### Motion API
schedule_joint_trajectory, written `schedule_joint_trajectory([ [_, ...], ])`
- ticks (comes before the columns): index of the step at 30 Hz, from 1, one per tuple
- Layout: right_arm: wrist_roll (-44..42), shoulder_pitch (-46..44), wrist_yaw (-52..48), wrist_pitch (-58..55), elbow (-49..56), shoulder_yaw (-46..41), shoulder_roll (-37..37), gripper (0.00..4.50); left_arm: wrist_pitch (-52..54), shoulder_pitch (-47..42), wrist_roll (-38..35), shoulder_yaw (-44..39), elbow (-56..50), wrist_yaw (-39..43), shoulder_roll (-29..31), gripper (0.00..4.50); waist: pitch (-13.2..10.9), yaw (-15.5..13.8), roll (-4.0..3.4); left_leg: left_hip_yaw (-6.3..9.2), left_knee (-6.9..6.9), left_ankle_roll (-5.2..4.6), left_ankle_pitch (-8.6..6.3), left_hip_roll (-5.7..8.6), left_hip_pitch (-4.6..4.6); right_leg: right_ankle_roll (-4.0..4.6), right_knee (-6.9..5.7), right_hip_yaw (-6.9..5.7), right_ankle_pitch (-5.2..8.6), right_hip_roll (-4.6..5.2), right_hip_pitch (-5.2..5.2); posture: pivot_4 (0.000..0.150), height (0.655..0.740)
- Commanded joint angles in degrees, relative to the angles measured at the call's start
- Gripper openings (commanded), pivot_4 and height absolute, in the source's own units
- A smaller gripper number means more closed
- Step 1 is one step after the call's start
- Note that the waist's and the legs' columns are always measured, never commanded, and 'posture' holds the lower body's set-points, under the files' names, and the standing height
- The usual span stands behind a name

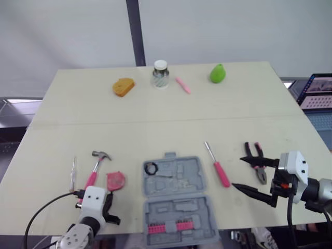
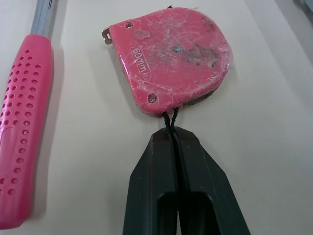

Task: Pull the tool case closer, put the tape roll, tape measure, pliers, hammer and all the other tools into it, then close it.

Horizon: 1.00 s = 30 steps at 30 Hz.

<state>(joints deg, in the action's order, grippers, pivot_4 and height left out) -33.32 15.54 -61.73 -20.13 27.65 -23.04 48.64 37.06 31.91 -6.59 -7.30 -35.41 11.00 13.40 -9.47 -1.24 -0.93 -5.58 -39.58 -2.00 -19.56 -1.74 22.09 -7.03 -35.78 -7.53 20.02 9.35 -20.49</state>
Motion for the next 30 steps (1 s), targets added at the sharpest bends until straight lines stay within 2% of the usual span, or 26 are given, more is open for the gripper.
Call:
schedule_joint_trajectory([
  [1,-0.6,-0.2,-0.3,0.8,0.6,-0.9,0.0,4.50,5.0,2.4,-1.1,-1.0,0.7,0.6,0.4,1.65,0.0,-0.1,0.03,0.00,0.00,-0.01,0.00,0.01,0.00,0.00,0.00,0.00,0.00,0.01,0.00,0.150,0.6950],
  [2,-0.6,-0.2,-0.3,0.8,0.6,-0.8,0.0,4.50,5.5,2.4,-1.1,-1.4,-0.2,0.3,0.6,2.24,0.0,-0.1,0.05,0.00,0.00,0.00,0.00,0.01,0.01,0.00,0.00,0.00,0.00,0.01,0.00,0.150,0.6950],
  [3,-0.6,-0.2,-0.4,0.8,0.6,-0.8,-0.1,4.50,6.0,2.4,-1.5,-2.0,-1.3,0.3,0.6,2.57,-0.1,-0.1,0.08,0.00,0.00,0.00,0.00,0.01,0.01,0.00,0.00,-0.01,0.00,0.01,0.00,0.150,0.6950],
  [6,-0.6,-0.3,-0.5,0.9,0.4,-0.2,-0.3,4.50,8.3,2.4,-4.5,-4.0,-5.8,2.4,1.7,4.02,-0.1,-0.1,0.16,0.01,0.00,0.01,0.01,-0.02,0.01,0.00,-0.01,-0.02,0.00,-0.02,0.00,0.150,0.6950],
  [8,-0.6,-0.7,-0.6,1.0,0.1,0.3,-0.4,4.50,9.7,2.7,-8.0,-6.7,-8.8,4.5,2.1,4.02,-0.1,-0.1,0.22,0.03,0.00,0.03,0.02,-0.02,0.02,0.02,-0.04,-0.03,0.01,-0.03,-0.02,0.150,0.6950],
  [11,-0.5,-1.6,-0.8,1.3,-0.7,1.3,-0.5,4.50,12.3,4.1,-14.4,-12.8,-13.2,9.2,4.3,4.02,-0.5,-0.1,0.80,0.09,-0.01,0.04,0.02,-0.02,0.09,0.03,-0.04,-0.07,0.01,-0.01,-0.06,0.150,0.6950],
  [14,-0.4,-2.7,-0.8,1.5,-1.5,2.5,-0.6,4.50,12.8,4.6,-22.3,-20.4,-16.2,14.8,7.1,4.02,-0.6,-0.3,1.05,0.13,-0.03,0.03,0.02,0.01,0.16,0.03,-0.01,-0.08,0.01,0.05,-0.05,0.150,0.6950],
  [17,-0.1,-4.1,-0.7,1.7,-2.4,3.8,-0.7,4.50,11.2,2.6,-26.7,-25.0,-16.0,20.0,12.4,4.02,-0.7,-0.4,1.05,0.20,-0.06,0.03,0.02,0.06,0.20,0.02,0.04,-0.11,0.01,0.09,-0.02,0.150,0.6950],
  [18,0.0,-4.5,-0.6,1.7,-2.6,4.2,-0.8,4.50,8.6,1.6,-25.9,-25.0,-14.9,22.3,15.0,4.02,-0.7,-0.4,1.04,0.21,-0.06,0.03,0.03,0.07,0.19,0.02,0.04,-0.14,0.00,0.09,0.00,0.150,0.6950],
  [21,0.1,-5.3,-0.4,1.8,-3.1,4.7,-0.8,4.50,4.5,-3.1,-29.3,-26.1,-10.0,26.4,16.9,4.02,-0.6,-0.3,0.95,0.21,-0.06,0.05,0.05,0.08,0.19,0.02,0.00,-0.16,0.00,0.07,-0.01,0.150,0.6950],
  [22,0.1,-5.2,-0.4,1.8,-3.0,4.6,-0.8,4.50,3.1,-3.7,-28.3,-25.7,-8.3,27.6,18.3,4.02,-0.6,-0.3,0.94,0.19,-0.06,0.05,0.05,0.09,0.18,0.01,0.00,-0.15,0.00,0.06,0.00,0.150,0.6950],
  [25,-0.4,-2.4,0.0,1.4,-1.4,1.9,-0.9,4.50,-9.4,-9.7,-20.8,-21.4,2.3,34.2,23.8,4.02,-0.7,-0.4,0.94,0.18,-0.05,0.09,0.07,0.07,0.16,0.02,-0.01,-0.19,0.00,-0.04,-0.01,0.150,0.6950],
  [26,-0.6,-1.8,0.0,1.4,-1.3,1.3,-0.9,4.50,-12.5,-10.7,-19.5,-20.3,4.2,35.5,24.6,4.02,-0.7,-0.4,0.94,0.18,-0.04,0.13,0.11,0.07,0.17,0.03,-0.07,-0.23,0.01,-0.37,-0.03,0.150,0.6950],
  [30,-3.0,3.9,-0.7,-0.7,1.3,-3.7,-0.4,4.50,-20.0,-16.1,-18.0,-15.3,11.6,40.7,26.2,4.02,-0.7,-0.3,0.95,0.02,-0.05,0.07,0.07,0.04,0.15,-0.06,-0.03,-0.18,-0.04,-0.52,-0.06,0.150,0.6950],
])
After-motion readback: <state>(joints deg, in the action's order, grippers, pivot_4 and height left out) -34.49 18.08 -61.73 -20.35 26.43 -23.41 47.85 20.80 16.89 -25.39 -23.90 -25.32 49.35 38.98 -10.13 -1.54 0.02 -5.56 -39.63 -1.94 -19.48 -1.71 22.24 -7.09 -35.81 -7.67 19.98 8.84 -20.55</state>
